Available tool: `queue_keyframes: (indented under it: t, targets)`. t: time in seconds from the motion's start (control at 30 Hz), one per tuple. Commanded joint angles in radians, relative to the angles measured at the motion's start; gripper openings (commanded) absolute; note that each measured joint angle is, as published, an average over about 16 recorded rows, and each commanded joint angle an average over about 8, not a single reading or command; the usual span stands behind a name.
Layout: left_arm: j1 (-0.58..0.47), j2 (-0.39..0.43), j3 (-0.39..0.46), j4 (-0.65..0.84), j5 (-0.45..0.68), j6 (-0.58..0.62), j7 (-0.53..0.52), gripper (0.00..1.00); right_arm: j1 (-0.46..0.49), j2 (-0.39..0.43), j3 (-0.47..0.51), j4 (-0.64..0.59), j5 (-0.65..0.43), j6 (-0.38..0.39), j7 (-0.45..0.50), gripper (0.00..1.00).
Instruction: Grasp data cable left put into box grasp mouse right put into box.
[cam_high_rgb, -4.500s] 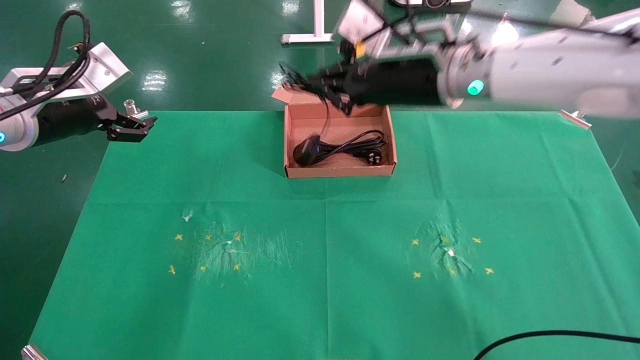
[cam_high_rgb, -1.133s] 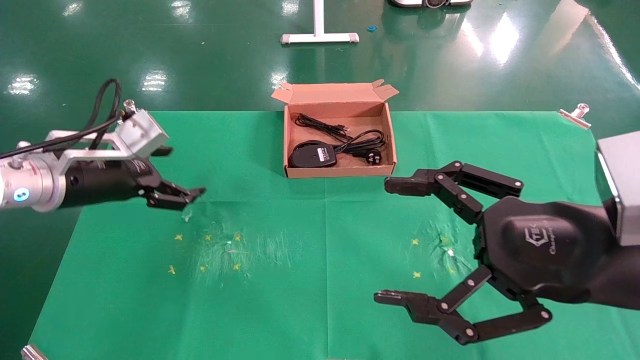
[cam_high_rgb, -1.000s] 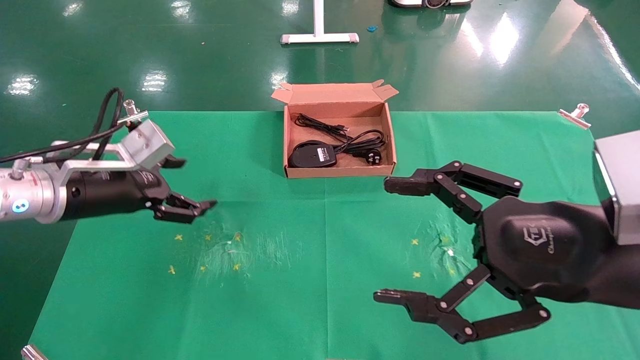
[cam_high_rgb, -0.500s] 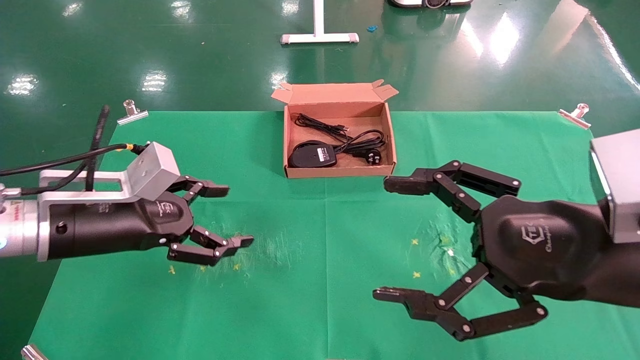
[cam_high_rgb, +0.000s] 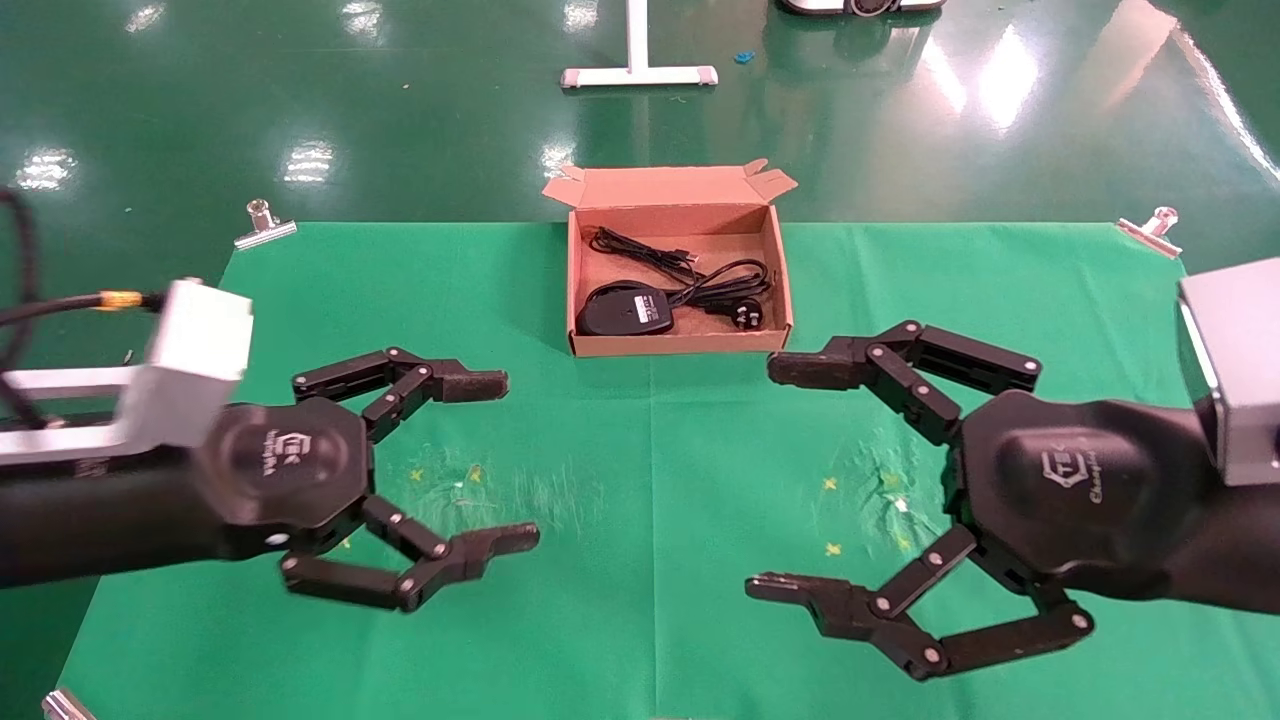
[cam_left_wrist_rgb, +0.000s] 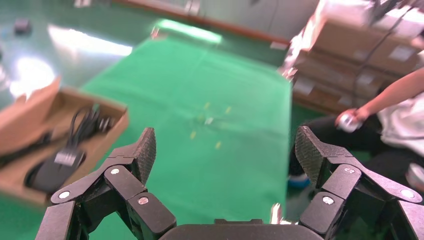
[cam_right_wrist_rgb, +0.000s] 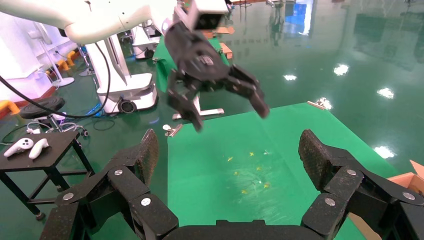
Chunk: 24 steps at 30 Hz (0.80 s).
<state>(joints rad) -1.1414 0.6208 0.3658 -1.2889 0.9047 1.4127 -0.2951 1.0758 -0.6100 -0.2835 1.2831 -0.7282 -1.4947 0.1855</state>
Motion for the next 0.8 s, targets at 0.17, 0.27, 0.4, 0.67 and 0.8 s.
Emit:
queue_keyframes:
  t: [0.17, 0.27, 0.4, 0.67, 0.8]
  targets:
    - [0.053, -0.007, -0.068, 0.004, -0.137, 0.065, 0.084, 1.0, 0.0, 0.0, 0.0, 0.0, 0.0, 0.0, 0.0, 1.0]
    - [0.072, -0.01, -0.093, 0.005, -0.189, 0.089, 0.111, 1.0, 0.0, 0.0, 0.0, 0.0, 0.001, 0.0, 0.0, 1.0]
    - [0.083, -0.012, -0.107, 0.006, -0.221, 0.103, 0.123, 1.0, 0.0, 0.001, 0.0, 0.0, 0.001, 0.0, 0.0, 1.0]
    - [0.076, -0.011, -0.098, 0.006, -0.2, 0.094, 0.114, 1.0, 0.0, 0.0, 0.0, 0.0, 0.001, 0.0, 0.0, 1.0]
    - [0.073, -0.011, -0.094, 0.006, -0.191, 0.09, 0.111, 1.0, 0.0, 0.0, 0.0, 0.0, 0.001, 0.001, 0.0, 1.0]
